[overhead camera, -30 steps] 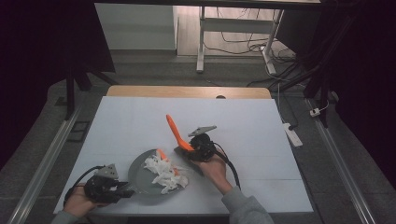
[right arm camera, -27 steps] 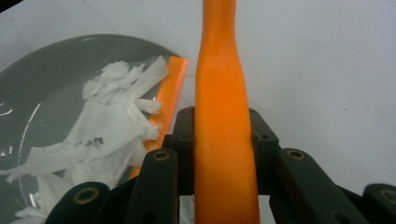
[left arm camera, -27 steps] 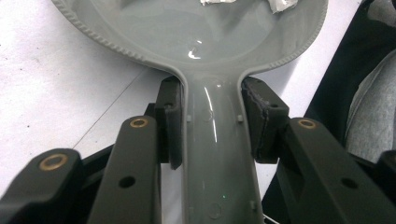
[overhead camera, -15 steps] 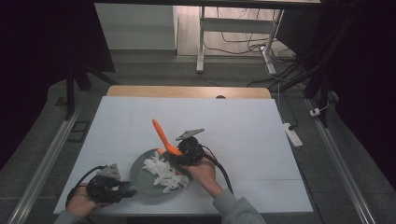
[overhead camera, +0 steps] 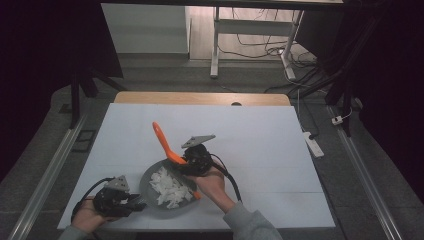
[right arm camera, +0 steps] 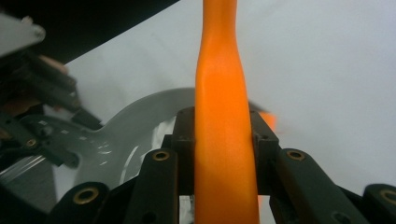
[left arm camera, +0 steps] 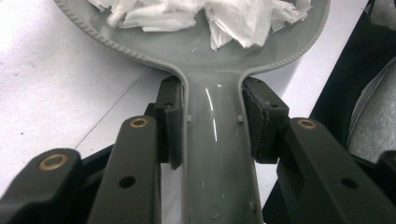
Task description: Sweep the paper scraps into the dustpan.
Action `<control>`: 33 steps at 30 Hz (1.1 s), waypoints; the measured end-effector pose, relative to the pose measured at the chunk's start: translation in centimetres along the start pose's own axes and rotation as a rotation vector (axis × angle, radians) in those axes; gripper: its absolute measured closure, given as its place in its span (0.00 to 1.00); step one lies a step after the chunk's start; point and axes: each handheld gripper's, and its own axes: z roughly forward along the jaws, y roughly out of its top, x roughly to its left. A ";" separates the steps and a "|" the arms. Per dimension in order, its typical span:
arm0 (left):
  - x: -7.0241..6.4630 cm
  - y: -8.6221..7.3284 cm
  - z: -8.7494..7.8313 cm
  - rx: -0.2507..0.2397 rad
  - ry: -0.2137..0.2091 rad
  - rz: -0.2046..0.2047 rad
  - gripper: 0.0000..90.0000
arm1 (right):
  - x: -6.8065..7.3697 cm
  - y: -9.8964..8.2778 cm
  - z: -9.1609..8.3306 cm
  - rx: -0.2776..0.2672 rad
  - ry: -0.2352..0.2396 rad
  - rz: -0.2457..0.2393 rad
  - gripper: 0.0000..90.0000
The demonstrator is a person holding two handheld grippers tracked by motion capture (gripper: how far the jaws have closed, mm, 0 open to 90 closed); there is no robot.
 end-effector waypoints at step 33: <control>0.0 0.1 0.4 0.005 0.002 -0.004 0.69 | 0.7 -0.5 2.3 0.023 0.036 -0.001 0.78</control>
